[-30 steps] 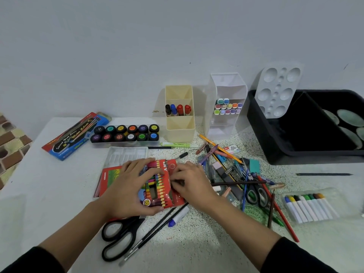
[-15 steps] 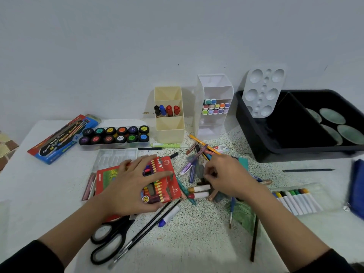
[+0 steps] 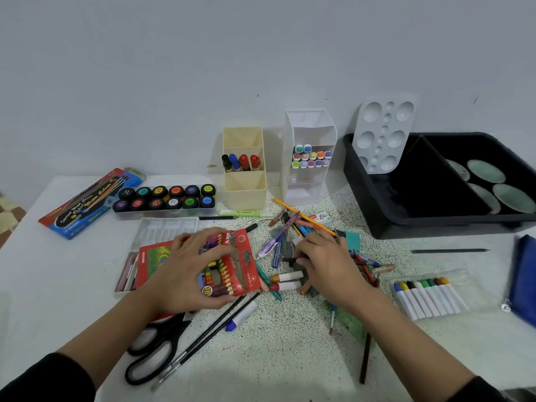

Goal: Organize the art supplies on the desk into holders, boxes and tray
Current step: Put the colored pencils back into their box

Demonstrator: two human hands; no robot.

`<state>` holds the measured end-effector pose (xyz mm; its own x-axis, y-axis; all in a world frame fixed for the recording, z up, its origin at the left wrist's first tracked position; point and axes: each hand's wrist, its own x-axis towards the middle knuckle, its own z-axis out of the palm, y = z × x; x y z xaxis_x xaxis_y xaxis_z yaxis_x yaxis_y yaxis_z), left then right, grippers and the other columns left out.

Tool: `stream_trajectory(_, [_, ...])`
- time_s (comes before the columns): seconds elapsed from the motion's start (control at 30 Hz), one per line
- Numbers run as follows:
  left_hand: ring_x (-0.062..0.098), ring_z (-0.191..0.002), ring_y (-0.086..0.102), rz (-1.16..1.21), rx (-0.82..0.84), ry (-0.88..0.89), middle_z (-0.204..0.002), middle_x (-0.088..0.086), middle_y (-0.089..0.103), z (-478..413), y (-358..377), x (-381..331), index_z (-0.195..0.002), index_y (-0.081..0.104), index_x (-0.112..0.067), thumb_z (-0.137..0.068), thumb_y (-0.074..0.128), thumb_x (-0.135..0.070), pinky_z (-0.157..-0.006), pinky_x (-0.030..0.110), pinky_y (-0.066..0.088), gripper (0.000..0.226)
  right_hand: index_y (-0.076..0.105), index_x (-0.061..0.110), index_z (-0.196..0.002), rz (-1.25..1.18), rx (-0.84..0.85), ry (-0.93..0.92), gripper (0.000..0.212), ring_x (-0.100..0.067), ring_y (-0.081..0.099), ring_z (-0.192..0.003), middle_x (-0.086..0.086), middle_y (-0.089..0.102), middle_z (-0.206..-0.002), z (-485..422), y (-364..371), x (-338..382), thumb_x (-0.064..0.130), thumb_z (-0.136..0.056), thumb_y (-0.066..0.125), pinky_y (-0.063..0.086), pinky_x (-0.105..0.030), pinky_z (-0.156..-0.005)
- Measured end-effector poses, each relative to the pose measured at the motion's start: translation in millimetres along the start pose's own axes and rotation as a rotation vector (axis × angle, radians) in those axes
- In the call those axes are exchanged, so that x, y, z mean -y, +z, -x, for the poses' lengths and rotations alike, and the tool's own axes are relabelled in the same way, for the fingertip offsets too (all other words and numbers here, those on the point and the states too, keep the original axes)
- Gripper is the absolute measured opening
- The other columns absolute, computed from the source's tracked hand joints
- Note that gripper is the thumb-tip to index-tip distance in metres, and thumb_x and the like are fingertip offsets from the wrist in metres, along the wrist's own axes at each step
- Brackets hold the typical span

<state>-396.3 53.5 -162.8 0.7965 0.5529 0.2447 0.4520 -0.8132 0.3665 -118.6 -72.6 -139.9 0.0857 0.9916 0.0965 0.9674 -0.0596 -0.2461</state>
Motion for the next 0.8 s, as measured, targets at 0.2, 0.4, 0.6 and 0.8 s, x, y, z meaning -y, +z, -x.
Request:
stream_trajectory(0.2, [-0.019,-0.135,0.002,0.093,0.0,-0.068,-0.15,-0.016,0.033,1.5,-2.2,-2.0,-0.129,0.051,-0.043,-0.061,0.079,-0.076,-0.106,0.048,0.033,0.08,0.068,0.016,-0.104,-0.25,-0.036,-0.207,0.011,-0.015,0.059,-0.09,0.005,0.063,-0.1,-16.1,-0.1,28.9,0.011,-0.097,0.061,0.049,-0.037,-0.085])
stream_trajectory(0.4, [-0.019,-0.134,0.002,0.083,-0.002,-0.064,-0.148,-0.017,0.032,0.9,-2.3,-2.7,-0.13,0.051,-0.043,-0.06,0.079,-0.076,-0.104,0.048,0.036,0.082,0.072,0.019,-0.109,-0.138,0.019,-0.355,0.017,-0.024,0.058,-0.1,0.001,0.064,-0.105,-30.2,22.2,54.1,0.019,-0.095,0.063,0.036,-0.04,-0.081])
stream_trajectory(0.6, [-0.02,-0.134,0.004,0.106,0.002,-0.057,-0.144,-0.024,0.027,0.8,-6.7,-6.4,-0.129,0.053,-0.04,-0.06,0.081,-0.073,-0.105,0.042,0.031,0.082,0.074,0.019,-0.097,-0.204,0.006,-0.337,0.013,-0.018,0.059,-0.097,0.006,0.069,-0.096,-43.7,33.3,70.0,0.014,-0.088,0.066,0.041,-0.042,-0.083])
stream_trajectory(0.8, [-0.02,-0.134,-0.001,0.108,0.016,-0.058,-0.144,-0.024,0.026,1.5,-6.7,-4.5,-0.133,0.048,-0.043,-0.062,0.078,-0.076,-0.105,0.041,0.029,0.084,0.071,0.031,-0.105,-0.152,0.063,-0.195,0.026,-0.011,0.053,-0.106,0.015,0.061,-0.104,-42.3,14.3,42.4,0.047,-0.085,0.072,0.036,-0.04,-0.094])
